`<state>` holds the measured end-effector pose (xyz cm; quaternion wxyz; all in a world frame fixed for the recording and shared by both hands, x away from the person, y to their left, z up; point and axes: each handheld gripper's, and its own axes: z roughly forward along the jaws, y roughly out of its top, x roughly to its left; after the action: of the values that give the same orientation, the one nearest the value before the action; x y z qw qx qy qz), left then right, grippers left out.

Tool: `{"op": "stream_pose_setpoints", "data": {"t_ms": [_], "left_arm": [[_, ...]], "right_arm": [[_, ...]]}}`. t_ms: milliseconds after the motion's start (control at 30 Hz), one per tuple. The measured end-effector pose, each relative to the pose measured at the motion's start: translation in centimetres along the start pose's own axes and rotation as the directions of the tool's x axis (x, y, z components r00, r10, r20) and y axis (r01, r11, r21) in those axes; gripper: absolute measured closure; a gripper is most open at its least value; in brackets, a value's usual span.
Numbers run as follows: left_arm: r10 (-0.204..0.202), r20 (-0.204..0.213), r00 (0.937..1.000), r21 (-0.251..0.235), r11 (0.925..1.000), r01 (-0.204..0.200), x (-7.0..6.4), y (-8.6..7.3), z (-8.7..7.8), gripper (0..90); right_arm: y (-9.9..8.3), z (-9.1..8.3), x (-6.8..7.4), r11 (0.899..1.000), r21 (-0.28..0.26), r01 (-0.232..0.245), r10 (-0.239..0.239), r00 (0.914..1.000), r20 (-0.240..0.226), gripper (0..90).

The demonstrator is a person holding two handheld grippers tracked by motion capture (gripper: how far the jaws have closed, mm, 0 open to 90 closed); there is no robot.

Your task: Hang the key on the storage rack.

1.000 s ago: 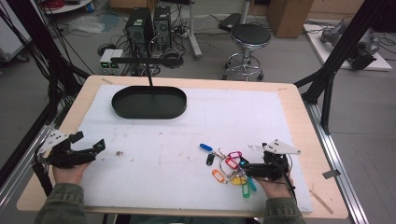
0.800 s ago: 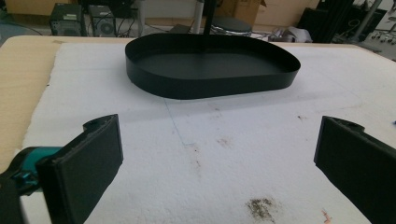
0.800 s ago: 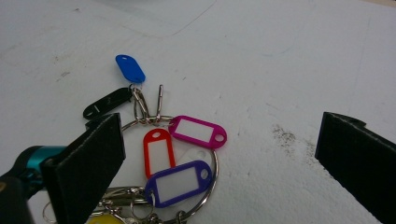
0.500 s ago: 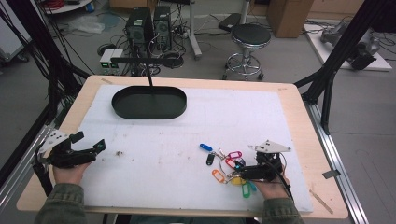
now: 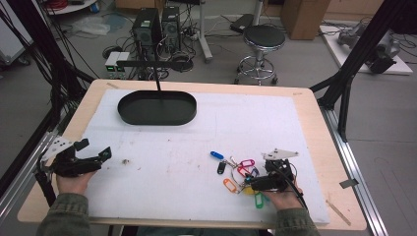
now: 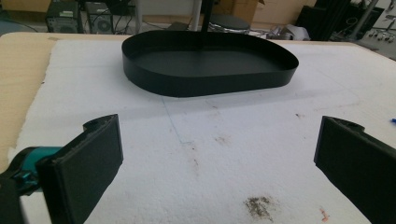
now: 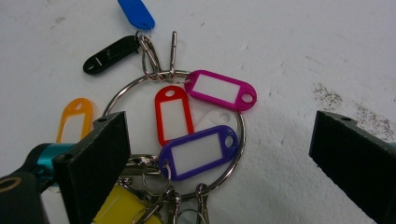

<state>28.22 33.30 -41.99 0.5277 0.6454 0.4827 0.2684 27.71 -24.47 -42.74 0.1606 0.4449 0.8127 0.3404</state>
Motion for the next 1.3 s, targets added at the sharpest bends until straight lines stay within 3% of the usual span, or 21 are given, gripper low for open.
{"op": "stream_pose_setpoints", "data": {"t_ms": [200, 267, 333, 467, 667, 767, 933, 967, 1100, 1300], "left_arm": [[0.0, 0.005, 1.0, 0.003, 1.0, 0.0, -0.02, -0.02, 0.06, 1.7], [-0.001, 0.005, 1.0, 0.003, 1.0, 0.001, -0.02, -0.01, 0.05, 1.7], [-0.002, 0.006, 1.0, 0.002, 1.0, 0.002, -0.03, -0.01, 0.05, 1.7], [0.0, 0.005, 1.0, 0.003, 1.0, 0.0, -0.03, -0.02, 0.05, 1.7], [-0.002, 0.004, 1.0, 0.001, 1.0, 0.002, -0.04, -0.02, 0.04, 1.7], [-0.001, 0.005, 1.0, 0.001, 1.0, 0.001, -0.04, -0.01, 0.04, 1.7], [0.0, 0.006, 1.0, 0.0, 1.0, 0.0, -0.05, -0.01, 0.05, 1.7], [0.0, 0.005, 1.0, 0.0, 1.0, 0.0, -0.05, -0.01, 0.05, 1.7], [0.001, 0.005, 1.0, 0.0, 1.0, -0.001, -0.05, -0.02, 0.04, 1.7], [0.001, 0.005, 1.0, -0.001, 1.0, -0.001, -0.04, -0.02, 0.06, 1.7]], "right_arm": [[0.02, 0.14, 0.09, 1.0, 0.017, -0.008, 0.008, 0.9999, 0.007, 4.9], [0.02, 0.22, 0.12, 0.999, 0.035, -0.008, 0.008, 1.0, 0.003, 8.3], [0.02, 0.25, 0.18, 0.999, 0.049, -0.001, 0.002, 0.9998, -0.021, 17.3], [0.18, 0.24, 0.55, 0.998, 0.061, 0.023, -0.02, 0.9986, -0.048, 24.8], [0.3, 0.42, 0.59, 0.995, 0.099, 0.01, -0.001, 0.9962, -0.087, 32.4], [0.37, 0.45, 0.45, 0.993, 0.118, 0.005, 0.01, 0.9924, -0.123, 42.7], [0.53, 0.04, 0.39, 0.993, 0.116, -0.001, 0.017, 0.9907, -0.135, 59.7], [0.57, -0.14, 0.43, 0.995, 0.102, 0.002, 0.012, 0.9897, -0.142, 73.3], [0.73, -0.13, 0.65, 0.995, 0.1, 0.003, 0.009, 0.9927, -0.12, 82.2], [0.84, -0.19, 0.71, 0.995, 0.104, -0.005, 0.017, 0.9936, -0.111, 85.3]]}}
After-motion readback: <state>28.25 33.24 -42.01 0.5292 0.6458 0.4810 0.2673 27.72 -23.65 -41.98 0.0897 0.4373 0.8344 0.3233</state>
